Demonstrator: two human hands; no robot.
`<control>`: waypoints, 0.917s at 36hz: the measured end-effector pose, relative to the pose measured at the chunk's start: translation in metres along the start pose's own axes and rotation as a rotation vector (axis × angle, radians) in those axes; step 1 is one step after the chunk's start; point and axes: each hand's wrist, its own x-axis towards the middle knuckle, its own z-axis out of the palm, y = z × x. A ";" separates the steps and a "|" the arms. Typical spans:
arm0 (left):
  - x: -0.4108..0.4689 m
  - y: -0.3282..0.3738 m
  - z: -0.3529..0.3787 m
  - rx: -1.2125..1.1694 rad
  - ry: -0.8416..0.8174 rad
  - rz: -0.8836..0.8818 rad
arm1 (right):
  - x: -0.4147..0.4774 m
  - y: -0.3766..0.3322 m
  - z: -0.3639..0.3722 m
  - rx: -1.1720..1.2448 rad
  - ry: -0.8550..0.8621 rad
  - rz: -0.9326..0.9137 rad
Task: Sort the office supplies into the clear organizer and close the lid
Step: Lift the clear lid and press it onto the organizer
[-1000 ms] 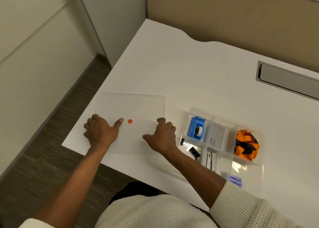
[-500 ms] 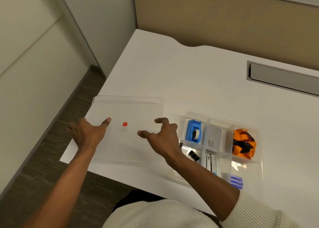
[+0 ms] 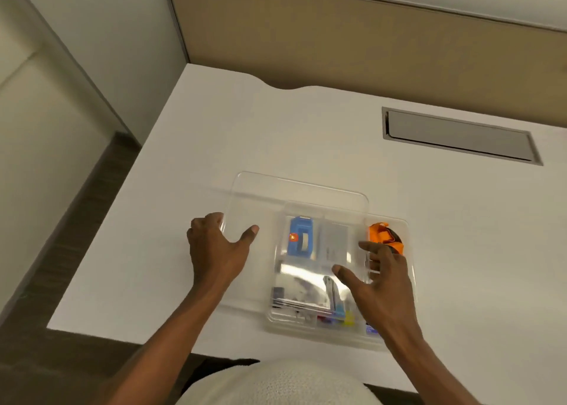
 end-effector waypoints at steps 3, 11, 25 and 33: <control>-0.042 0.061 0.063 0.035 -0.165 0.133 | 0.002 0.066 -0.065 0.020 0.146 0.143; -0.072 0.045 0.075 0.105 -0.269 0.171 | -0.008 0.103 -0.061 0.009 0.190 0.167; -0.093 0.031 0.104 0.310 -0.352 0.269 | -0.002 0.119 -0.053 -0.287 0.169 0.133; -0.072 0.041 0.113 0.240 -0.263 0.467 | 0.039 0.116 -0.055 -0.364 0.189 -0.224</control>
